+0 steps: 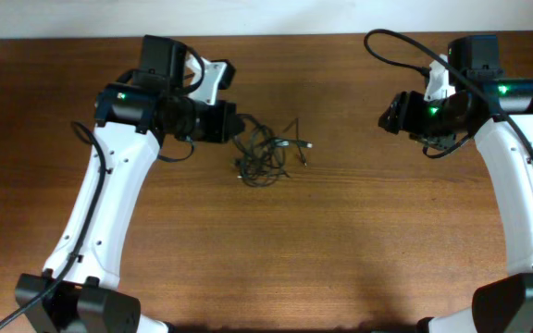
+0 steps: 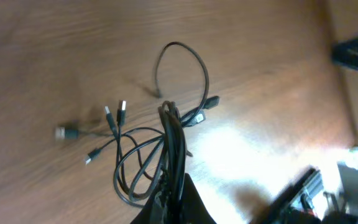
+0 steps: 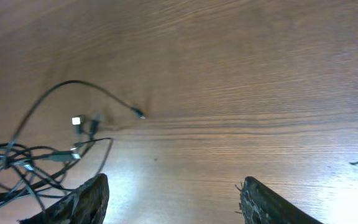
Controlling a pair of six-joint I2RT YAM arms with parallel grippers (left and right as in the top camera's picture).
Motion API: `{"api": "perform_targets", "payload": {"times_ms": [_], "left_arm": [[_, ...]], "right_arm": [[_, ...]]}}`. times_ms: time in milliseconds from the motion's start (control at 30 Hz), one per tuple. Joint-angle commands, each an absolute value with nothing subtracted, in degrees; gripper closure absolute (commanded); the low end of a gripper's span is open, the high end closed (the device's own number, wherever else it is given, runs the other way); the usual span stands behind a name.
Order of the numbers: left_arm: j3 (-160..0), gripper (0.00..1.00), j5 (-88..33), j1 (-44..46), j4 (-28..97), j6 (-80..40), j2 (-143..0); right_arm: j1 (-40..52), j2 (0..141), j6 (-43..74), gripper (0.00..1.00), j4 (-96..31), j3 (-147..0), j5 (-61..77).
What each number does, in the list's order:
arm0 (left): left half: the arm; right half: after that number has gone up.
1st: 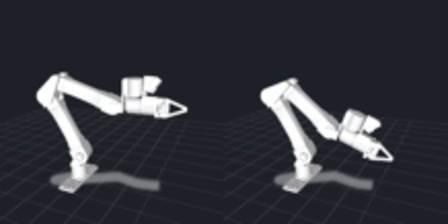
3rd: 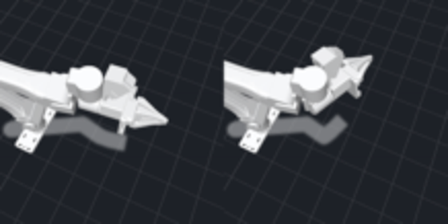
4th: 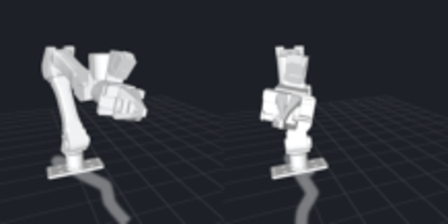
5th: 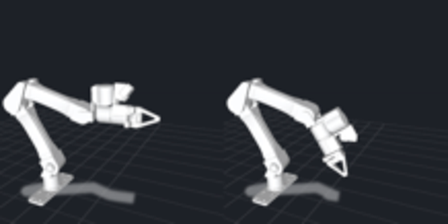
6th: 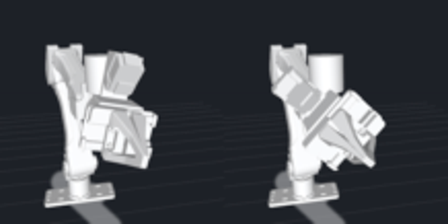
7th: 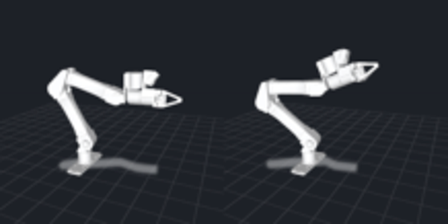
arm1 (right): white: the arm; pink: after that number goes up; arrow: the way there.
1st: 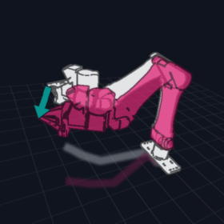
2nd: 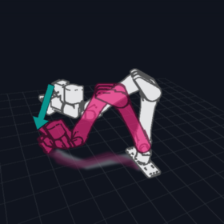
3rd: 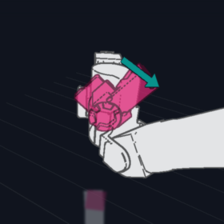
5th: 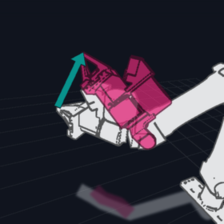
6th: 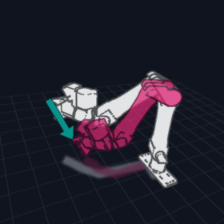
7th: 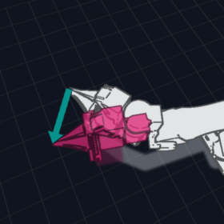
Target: Untangle cables
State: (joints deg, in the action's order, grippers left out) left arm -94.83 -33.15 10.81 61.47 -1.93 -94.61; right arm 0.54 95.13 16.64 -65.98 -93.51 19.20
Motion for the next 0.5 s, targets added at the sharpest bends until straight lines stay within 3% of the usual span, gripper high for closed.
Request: {"api": "perform_targets", "payload": {"times_ms": [0,100,200,300,400,467], "left_arm": [[-95.53,1.00,-50.43,11.09,59.31,9.63,-93.95],[-95.53,1.00,-56.45,11.09,57.49,11.03,-93.95],[-95.53,1.00,-56.58,11.09,57.06,9.34,-93.95],[-95.53,1.00,-55.48,11.09,55.86,5.54,-93.95],[-95.53,1.00,-48.88,11.09,53.19,-6.31,-93.95],[-95.53,1.00,-44.05,11.09,52.25,-17.06,-93.95]], "right_arm": [[0.78,93.58,10.15,0.31,-65.43,-93.43,31.03],[0.80,93.58,4.43,0.32,-63.20,-93.45,50.35],[1.19,93.58,5.28,0.32,-60.36,-93.67,58.70],[4.19,93.56,9.67,0.34,-57.19,-93.89,59.16],[7.99,93.56,15.05,0.38,-54.22,-93.89,55.70],[12.08,93.58,21.56,0.50,-51.72,-93.86,48.01]]}}
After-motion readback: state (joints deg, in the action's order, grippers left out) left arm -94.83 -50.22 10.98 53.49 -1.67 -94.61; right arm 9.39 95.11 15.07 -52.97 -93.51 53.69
